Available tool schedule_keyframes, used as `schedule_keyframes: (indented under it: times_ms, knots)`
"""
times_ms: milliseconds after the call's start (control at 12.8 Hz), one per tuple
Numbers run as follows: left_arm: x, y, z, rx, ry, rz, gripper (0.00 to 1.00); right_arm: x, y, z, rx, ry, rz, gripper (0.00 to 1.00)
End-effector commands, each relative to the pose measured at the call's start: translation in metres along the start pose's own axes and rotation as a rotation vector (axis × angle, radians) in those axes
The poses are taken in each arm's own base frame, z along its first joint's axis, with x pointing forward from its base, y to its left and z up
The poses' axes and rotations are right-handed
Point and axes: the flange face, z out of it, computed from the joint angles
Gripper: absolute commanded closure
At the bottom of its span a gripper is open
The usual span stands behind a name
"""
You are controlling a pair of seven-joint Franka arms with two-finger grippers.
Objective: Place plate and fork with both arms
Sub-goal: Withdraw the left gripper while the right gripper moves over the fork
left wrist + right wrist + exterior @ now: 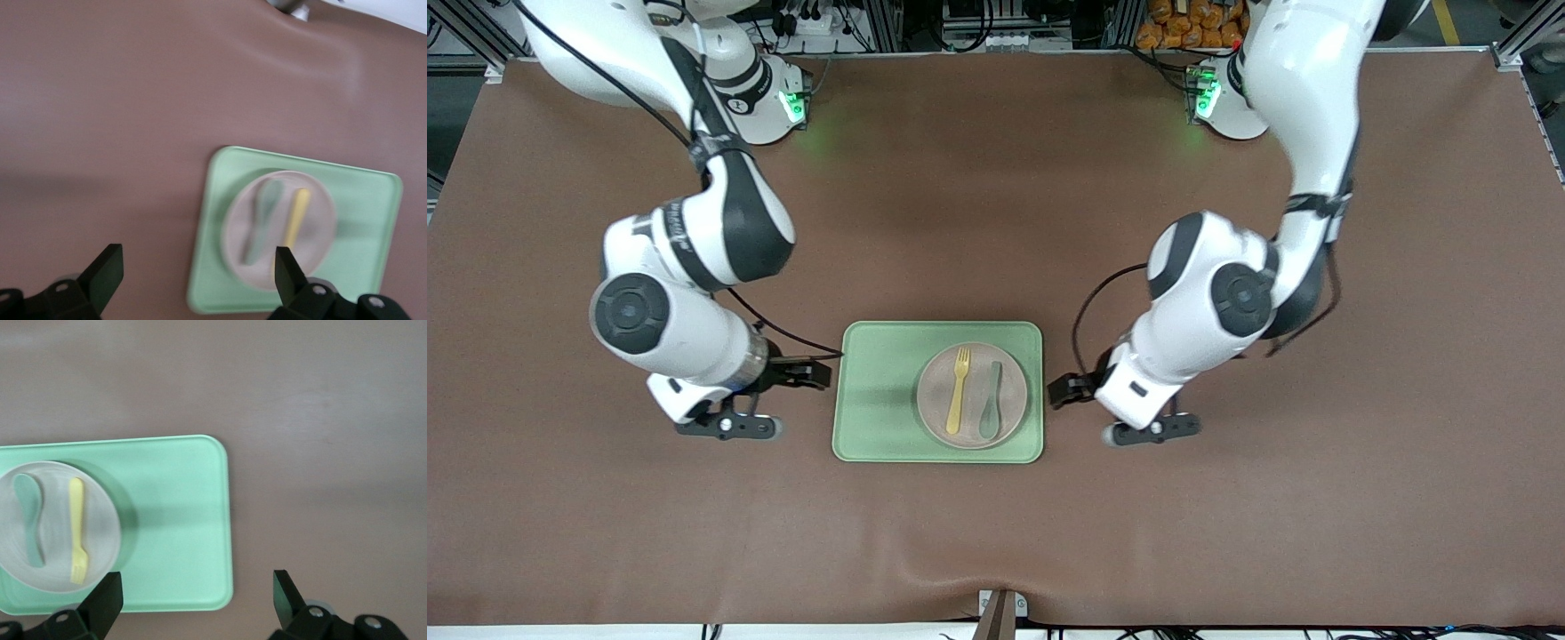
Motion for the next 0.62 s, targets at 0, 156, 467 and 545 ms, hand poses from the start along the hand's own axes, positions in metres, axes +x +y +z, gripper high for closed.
schedule_keyframes:
  times_ms: [0, 156, 467, 545]
  knots:
    - [0.010, -0.058, -0.077, 0.085, 0.002, -0.045, 0.00, 0.011, -0.042, 0.018, 0.015, 0.043, -0.002, 0.04]
    - [0.013, -0.088, -0.122, 0.099, -0.003, -0.089, 0.00, 0.010, -0.074, 0.049, 0.034, 0.088, -0.046, 0.02]
    - [-0.002, -0.110, -0.181, 0.178, 0.009, -0.080, 0.00, -0.004, -0.121, 0.099, 0.033, 0.090, -0.033, 0.11]
    - [-0.005, -0.116, -0.191, 0.193, 0.005, -0.083, 0.00, -0.009, -0.131, 0.110, 0.015, 0.088, -0.026, 0.18]
